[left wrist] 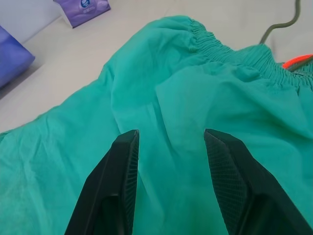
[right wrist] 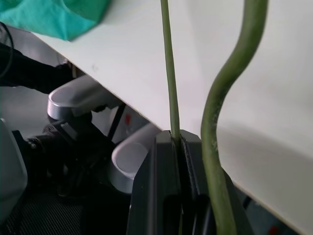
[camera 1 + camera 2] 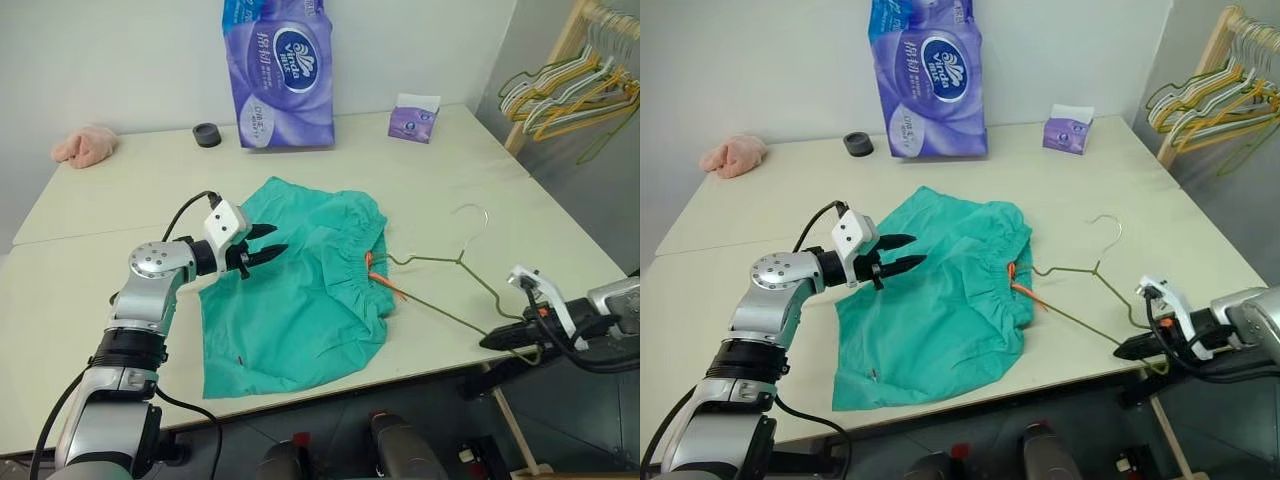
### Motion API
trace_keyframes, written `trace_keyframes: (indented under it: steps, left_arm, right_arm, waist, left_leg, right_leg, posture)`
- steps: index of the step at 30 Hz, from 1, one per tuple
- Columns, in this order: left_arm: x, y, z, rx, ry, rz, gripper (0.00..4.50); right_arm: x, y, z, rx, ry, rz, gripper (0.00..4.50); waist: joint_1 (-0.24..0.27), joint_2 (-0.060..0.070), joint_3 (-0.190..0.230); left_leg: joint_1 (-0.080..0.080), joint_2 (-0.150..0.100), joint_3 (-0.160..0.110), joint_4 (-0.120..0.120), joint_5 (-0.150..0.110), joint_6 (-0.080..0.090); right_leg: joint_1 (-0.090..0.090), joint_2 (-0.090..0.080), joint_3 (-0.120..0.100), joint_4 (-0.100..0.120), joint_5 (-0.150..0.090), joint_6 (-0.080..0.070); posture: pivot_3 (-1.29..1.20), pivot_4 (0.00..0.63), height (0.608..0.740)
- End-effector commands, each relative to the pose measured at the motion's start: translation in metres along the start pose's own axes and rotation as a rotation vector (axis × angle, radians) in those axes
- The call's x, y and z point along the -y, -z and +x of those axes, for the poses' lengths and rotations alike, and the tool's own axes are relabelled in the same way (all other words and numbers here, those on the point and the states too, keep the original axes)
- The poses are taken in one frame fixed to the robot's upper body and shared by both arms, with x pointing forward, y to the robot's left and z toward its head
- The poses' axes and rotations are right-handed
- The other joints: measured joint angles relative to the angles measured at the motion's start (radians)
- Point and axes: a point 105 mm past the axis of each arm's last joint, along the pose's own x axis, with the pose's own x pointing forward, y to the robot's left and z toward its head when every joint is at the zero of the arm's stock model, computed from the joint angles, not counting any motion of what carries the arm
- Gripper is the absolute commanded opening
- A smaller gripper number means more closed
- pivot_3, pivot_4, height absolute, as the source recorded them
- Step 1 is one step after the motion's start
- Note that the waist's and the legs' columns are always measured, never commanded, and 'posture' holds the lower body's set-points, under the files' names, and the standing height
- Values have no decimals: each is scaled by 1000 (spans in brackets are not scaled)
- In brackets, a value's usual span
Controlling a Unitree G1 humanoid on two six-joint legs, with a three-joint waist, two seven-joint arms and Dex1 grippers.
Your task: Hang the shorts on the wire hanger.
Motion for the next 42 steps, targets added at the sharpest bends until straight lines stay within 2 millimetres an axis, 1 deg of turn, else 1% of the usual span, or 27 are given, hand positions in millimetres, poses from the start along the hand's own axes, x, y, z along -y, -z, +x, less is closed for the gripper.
trace_keyframes:
  steps: [1, 3, 5, 7, 10, 12, 15, 17, 20, 23, 26, 31, 34, 39, 42]
  left_arm:
    - [-7, -16, -3, 34, -18, 59, 2210]
    - [-8, -16, -3, 35, -20, 58, 2210]
    - [-8, -16, -4, 36, -22, 55, 2210]
    - [-7, -15, -3, 36, -19, 55, 2210]
    - [-7, -15, -2, 36, -16, 56, 2210]
    - [-7, -16, -1, 37, -15, 58, 2210]
    - [-7, -17, -1, 39, -13, 61, 2210]
    - [-7, -17, -1, 40, -13, 63, 2210]
    - [-7, -16, -3, 37, -17, 64, 2210]
    - [-7, -15, -5, 34, -20, 63, 2210]
    - [-6, -14, -5, 31, -21, 62, 2210]
    - [-6, -12, -6, 25, -21, 62, 2210]
    - [-6, -12, -6, 23, -20, 62, 2210]
    - [-5, -11, -5, 23, -16, 61, 2210]
    - [-4, -11, -4, 22, -13, 60, 2210]
  right_arm:
    - [-7, -19, -20, 97, -25, -54, 0]
    - [-10, -27, -24, 154, -45, -36, 0]
    - [-8, -31, -26, 190, -44, -13, 0]
    - [7, -31, -21, 201, 33, 24, 0]
    - [30, -36, -15, 234, 134, 93, 0]
    - [37, -39, -11, 232, 157, 100, 0]
    - [42, -40, -3, 208, 174, 95, 0]
    - [37, -41, 1, 201, 140, 86, 0]
    - [25, -43, 1, 192, 76, 55, 0]
    - [12, -38, -1, 165, 19, 20, 0]
    - [14, -30, -3, 139, 36, 21, 0]
    - [17, -23, -11, 134, 61, 20, 0]
    - [12, -17, -12, 116, 41, 17, 0]
    - [9, -12, -15, 122, 36, 30, 0]
    - [0, -10, -12, 119, -13, 33, 0]
  waist:
    - [0, 0, 0]
    - [-2, 0, 0]
    - [-3, 0, 0]
    - [-3, 0, 0]
    - [-3, -1, 0]
    - [-3, 0, 0]
    - [-3, 0, 0]
    - [-3, 0, 0]
    - [-3, 0, 0]
    - [-3, 0, 0]
    - [-2, 0, 0]
    - [-2, 0, 0]
    - [-2, 0, 0]
    - [-2, 0, 0]
    - [-2, 0, 0]
  left_leg:
    - [0, 0, 0, 0, 0, 0]
    - [0, 0, 0, 0, 0, 0]
    - [0, 0, 0, 0, 0, 0]
    - [0, 0, 0, 0, 0, 0]
    - [0, 0, 0, 0, 0, 0]
    - [0, 0, 0, 0, 0, 0]
    - [0, 0, 0, 0, 0, 0]
    - [0, 0, 0, 0, 0, 0]
    - [0, 0, 0, 0, 0, 0]
    - [0, 0, 0, 0, 0, 0]
    - [0, 0, 0, 0, 0, 0]
    - [0, 0, 0, 0, 0, 0]
    - [0, 0, 0, 0, 0, 0]
    - [0, 0, 0, 0, 0, 0]
    - [0, 0, 0, 0, 0, 0]
  right_leg:
    - [0, 0, 0, 0, 0, 0]
    - [0, 0, 0, 0, 0, 0]
    - [0, 0, 0, 0, 0, 0]
    - [0, 0, 0, 0, 0, 0]
    - [0, 0, 0, 1, 0, 0]
    - [0, 0, 1, 1, 0, 0]
    - [0, 0, 1, 1, 0, 0]
    - [0, 0, 1, 1, 0, 0]
    - [0, -1, 1, 2, 0, 0]
    - [0, -1, 0, 2, 0, 0]
    - [0, -1, 0, 2, 0, 0]
    - [0, -1, 0, 2, 0, 0]
    - [0, -1, 0, 2, 0, 0]
    - [0, 0, 0, 2, 0, 0]
    - [0, 0, 0, 2, 0, 0]
  posture:
    - [-239, 106, 740]
    - [-240, 107, 740]
    - [-238, 108, 740]
    - [-241, 107, 740]
    - [-241, 105, 740]
    - [-239, 103, 740]
    - [-232, 100, 740]
    - [-227, 99, 740]
    - [-224, 99, 740]
    - [-223, 99, 740]
    - [-223, 99, 740]
    - [-228, 102, 740]
    - [-232, 103, 740]
    - [-235, 106, 740]
    - [-237, 108, 740]
